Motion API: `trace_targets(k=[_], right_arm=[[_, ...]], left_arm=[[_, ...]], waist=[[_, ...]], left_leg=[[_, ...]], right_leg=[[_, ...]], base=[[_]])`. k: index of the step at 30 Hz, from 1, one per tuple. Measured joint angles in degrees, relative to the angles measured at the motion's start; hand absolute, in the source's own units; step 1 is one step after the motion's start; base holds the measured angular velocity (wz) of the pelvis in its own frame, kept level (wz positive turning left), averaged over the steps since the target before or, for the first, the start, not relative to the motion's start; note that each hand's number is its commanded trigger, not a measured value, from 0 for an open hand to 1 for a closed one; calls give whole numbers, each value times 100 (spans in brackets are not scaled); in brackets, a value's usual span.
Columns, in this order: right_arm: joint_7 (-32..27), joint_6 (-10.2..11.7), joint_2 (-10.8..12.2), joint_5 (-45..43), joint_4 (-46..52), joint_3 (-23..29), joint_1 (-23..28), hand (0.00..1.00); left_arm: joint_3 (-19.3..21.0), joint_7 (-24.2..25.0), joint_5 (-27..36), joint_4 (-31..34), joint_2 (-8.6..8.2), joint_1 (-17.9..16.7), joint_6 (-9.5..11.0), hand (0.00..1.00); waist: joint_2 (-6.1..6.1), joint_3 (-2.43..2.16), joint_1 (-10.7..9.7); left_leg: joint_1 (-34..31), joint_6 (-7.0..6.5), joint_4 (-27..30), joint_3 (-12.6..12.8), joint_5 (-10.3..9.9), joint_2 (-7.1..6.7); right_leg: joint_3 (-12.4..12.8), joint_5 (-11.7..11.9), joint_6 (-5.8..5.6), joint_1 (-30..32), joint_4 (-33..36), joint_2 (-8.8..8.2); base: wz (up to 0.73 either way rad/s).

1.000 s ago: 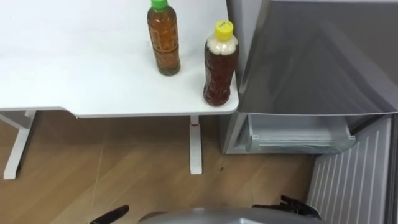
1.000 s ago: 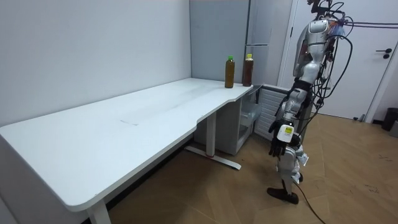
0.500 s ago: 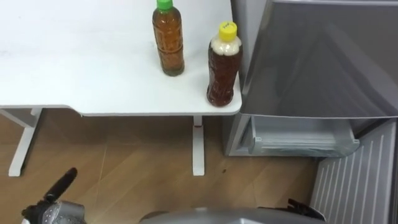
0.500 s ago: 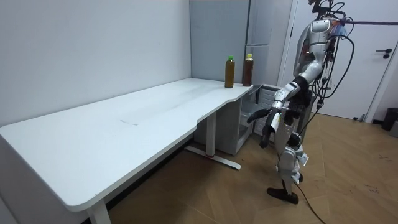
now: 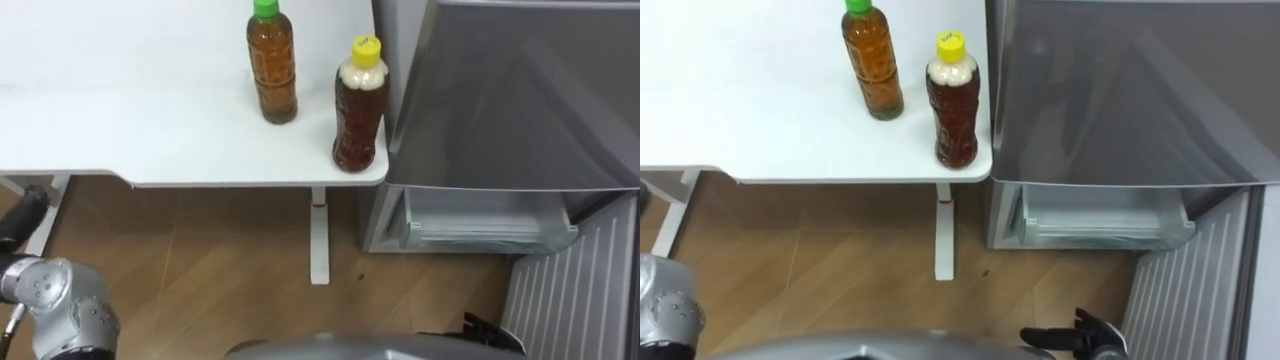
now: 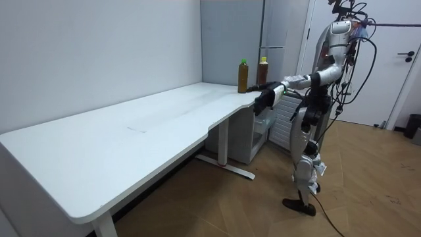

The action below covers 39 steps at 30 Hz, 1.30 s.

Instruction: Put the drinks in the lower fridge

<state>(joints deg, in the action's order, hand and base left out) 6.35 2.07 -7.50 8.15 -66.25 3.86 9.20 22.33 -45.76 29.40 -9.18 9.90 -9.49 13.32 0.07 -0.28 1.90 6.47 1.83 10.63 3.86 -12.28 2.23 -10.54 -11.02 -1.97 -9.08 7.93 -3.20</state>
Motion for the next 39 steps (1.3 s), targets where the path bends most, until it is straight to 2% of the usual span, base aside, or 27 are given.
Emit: trace_targets(k=[5,7,9,13,17,20,23,24,28,31,35,39], right_arm=[[-23,126,-1,11,-134,3,-36,0],[-27,173,-1,23,-139,-9,-31,0],[18,187,-1,25,-149,-7,-37,0],[70,223,-6,38,-230,27,-80,0],[161,224,-27,92,-270,21,-134,0],[248,224,-64,125,-325,15,-169,0],[262,225,-90,259,-567,-33,-333,0],[289,226,-103,282,-682,-36,-373,0],[345,229,-111,285,-757,-36,-474,0],[445,229,-137,259,-756,-30,-476,0],[496,222,-137,225,-751,-36,-501,0],[504,215,-144,215,-755,-80,-541,0]], left_arm=[[-6,59,-1279,1046,158,1,20,0],[-7,165,-1564,1340,223,15,41,0],[-12,262,-2072,1794,237,31,36,0],[-27,441,-2621,2483,238,40,44,0],[-299,1032,-2663,2946,241,195,39,0],[-580,1455,-2664,3015,249,313,27,0],[-917,1907,-2635,3201,248,336,-112,0],[-1017,2100,-2614,3324,248,344,-180,0],[-1209,2743,-2495,3508,252,443,-204,0],[-1255,3197,-2447,3519,251,657,-209,0],[-1461,3721,-2366,3618,251,682,-283,0],[-1807,4345,-2207,3617,235,683,-598,0]], waist=[[-5,2,-8],[-2,7,-19],[-13,29,-57],[-5,40,-139],[11,58,-181],[27,58,-192],[-4,42,-214],[-3,53,-248],[6,55,-348],[6,53,-363],[-13,44,-398],[13,58,-481]], left_leg=[[-34,0,3,-29,0,-12],[-22,1,8,-79,1,-15],[1,1,11,-113,1,-24],[-36,1,16,-119,1,-41],[-102,0,31,-146,2,-49],[-100,-1,21,-165,2,-60],[-186,-2,43,-180,3,-62],[-208,-2,58,-182,3,-65],[-223,-2,58,-212,3,-70],[-290,-2,62,-210,3,-68],[-268,-2,62,-167,3,-67],[-222,-2,65,-158,3,-60]], right_leg=[[-39,-1,-1,-9,-31,-1],[-61,-1,-1,-35,-31,-2],[-70,-2,-2,-92,-56,-5],[-73,-4,-7,-102,-122,-10],[-86,-6,-9,-76,-128,-14],[-107,-12,-20,-72,-131,-23],[-112,-11,-18,22,-121,-23],[-112,-11,-18,35,-119,-28],[-118,-11,-18,41,-116,-32],[-100,-11,-17,119,-103,-31],[-45,-10,-17,118,-60,-33],[-20,-10,-17,93,-16,-35]], base=[[5],[7],[10],[3],[2],[4],[1],[0],[1],[0],[-5],[-2]])
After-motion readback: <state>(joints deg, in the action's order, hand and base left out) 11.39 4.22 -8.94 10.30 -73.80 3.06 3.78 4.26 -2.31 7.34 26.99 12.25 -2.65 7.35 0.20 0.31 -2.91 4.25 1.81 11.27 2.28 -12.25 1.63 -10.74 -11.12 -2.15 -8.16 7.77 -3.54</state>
